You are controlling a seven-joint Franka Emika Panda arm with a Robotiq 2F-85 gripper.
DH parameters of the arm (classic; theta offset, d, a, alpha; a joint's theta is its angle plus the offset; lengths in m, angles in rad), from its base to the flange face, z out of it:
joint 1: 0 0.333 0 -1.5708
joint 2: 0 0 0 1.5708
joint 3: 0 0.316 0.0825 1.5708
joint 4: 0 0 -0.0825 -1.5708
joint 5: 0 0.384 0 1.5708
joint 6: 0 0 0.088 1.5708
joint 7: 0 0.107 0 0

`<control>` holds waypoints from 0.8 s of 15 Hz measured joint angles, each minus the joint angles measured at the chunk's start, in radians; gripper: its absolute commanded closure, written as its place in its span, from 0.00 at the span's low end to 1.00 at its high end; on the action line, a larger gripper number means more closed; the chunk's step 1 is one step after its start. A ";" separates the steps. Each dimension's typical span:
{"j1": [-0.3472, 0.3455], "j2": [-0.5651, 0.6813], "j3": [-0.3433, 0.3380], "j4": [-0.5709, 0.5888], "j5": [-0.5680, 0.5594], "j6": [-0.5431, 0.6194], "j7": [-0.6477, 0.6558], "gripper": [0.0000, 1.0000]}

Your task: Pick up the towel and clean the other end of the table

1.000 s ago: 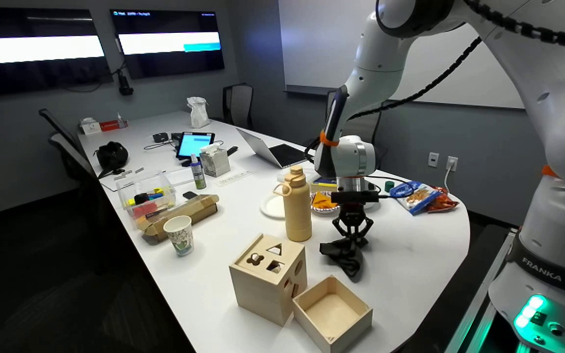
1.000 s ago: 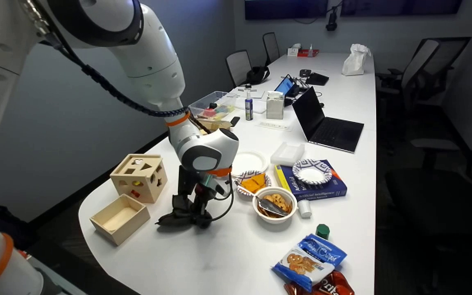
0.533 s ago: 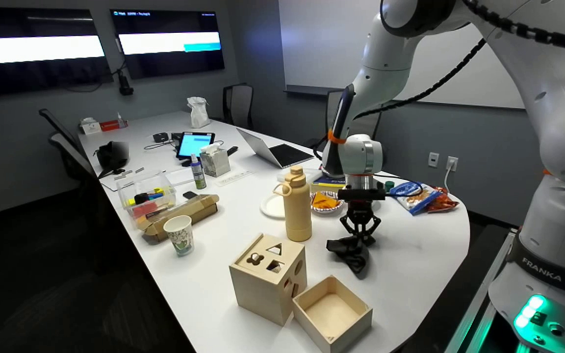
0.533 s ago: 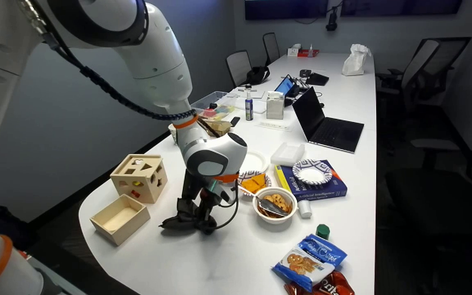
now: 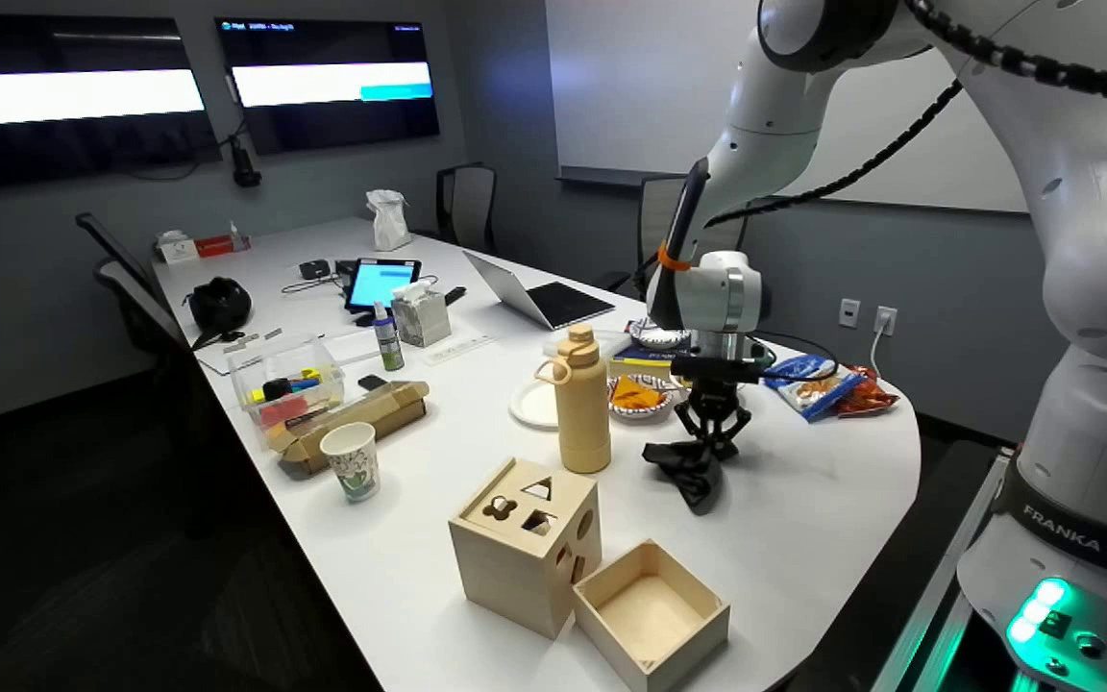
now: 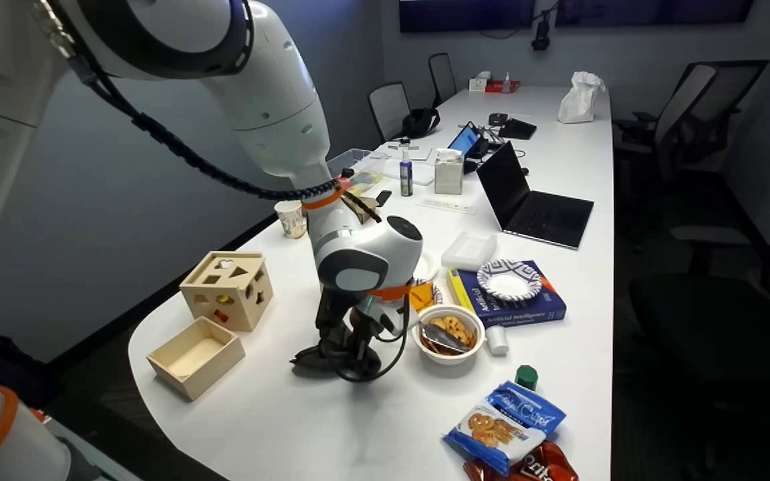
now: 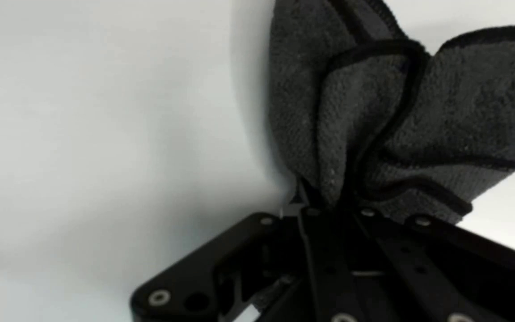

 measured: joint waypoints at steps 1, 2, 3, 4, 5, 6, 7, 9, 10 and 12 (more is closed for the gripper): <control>0.000 0.003 0.000 0.008 0.002 0.009 0.000 0.98; 0.000 0.006 0.001 0.015 0.002 0.014 0.000 0.98; 0.000 0.010 0.003 0.024 0.002 0.015 0.000 0.98; 0.002 0.014 0.004 0.033 0.001 0.015 0.000 0.98; 0.004 0.017 0.006 0.039 -0.001 0.015 0.000 0.98; 0.007 0.019 0.007 0.045 -0.005 0.015 0.000 0.98; 0.010 0.020 0.009 0.047 -0.009 0.015 0.000 0.98; 0.013 0.020 0.009 0.048 -0.017 0.015 0.000 0.98; 0.013 0.020 0.009 0.048 -0.018 0.014 0.000 0.98; 0.009 0.019 0.009 0.046 -0.017 0.012 0.000 0.98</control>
